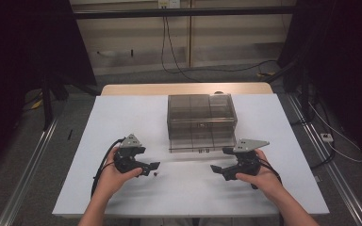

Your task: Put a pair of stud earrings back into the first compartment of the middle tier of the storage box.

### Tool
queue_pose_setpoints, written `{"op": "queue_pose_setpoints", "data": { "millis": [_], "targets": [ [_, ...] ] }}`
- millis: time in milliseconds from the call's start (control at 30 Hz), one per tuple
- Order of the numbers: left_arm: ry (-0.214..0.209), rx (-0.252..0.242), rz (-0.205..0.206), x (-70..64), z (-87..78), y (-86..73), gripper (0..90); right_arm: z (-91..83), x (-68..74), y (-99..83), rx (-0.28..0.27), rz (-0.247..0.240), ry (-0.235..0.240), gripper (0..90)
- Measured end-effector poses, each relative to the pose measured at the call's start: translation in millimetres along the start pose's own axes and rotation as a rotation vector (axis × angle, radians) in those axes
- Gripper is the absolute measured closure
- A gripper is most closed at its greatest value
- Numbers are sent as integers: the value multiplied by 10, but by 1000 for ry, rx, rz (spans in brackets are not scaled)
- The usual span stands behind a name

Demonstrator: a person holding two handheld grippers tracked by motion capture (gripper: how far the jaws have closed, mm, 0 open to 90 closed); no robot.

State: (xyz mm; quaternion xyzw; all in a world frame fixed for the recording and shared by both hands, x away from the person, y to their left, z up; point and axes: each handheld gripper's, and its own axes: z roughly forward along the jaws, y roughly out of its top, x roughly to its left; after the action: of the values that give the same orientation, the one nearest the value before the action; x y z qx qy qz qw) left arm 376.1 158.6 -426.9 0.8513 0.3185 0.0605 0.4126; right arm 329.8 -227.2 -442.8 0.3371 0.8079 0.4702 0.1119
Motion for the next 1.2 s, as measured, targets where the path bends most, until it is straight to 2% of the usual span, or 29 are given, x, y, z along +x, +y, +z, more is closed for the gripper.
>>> {"op": "queue_pose_setpoints", "data": {
  "millis": [133,233,267,400,433,500,567,633,767,1000,1200],
  "targets": [
    [12,26,-11,23,-17,-16,181,-2,-14,-17,7,1,-5,146],
    [15,14,-24,23,-44,-9,260,-22,-6,-23,5,-4,-12,146],
    [19,8,-28,24,-51,-8,260,-30,-7,-24,2,-7,-13,146],
    [11,15,-39,34,-86,-21,349,-44,-28,-25,-4,2,-16,153],
    [7,18,-33,31,-83,-29,353,-44,-32,-24,-4,4,-13,157],
    [1,34,-25,14,-62,-48,431,-39,-29,-18,0,2,-11,160],
    [-8,59,-16,-2,-35,-67,473,-30,-17,-7,-1,-4,-11,159],
    [7,73,7,-14,-16,-81,552,-26,-4,-3,-1,-8,-12,159],
    [6,105,28,-30,19,-101,657,-34,20,-3,-2,-13,-2,159],
    [18,128,62,-25,69,-113,709,-57,67,9,-13,-28,18,158],
    [-2,153,61,-23,112,-123,758,-82,76,8,-15,-25,15,157]
  ]
}}
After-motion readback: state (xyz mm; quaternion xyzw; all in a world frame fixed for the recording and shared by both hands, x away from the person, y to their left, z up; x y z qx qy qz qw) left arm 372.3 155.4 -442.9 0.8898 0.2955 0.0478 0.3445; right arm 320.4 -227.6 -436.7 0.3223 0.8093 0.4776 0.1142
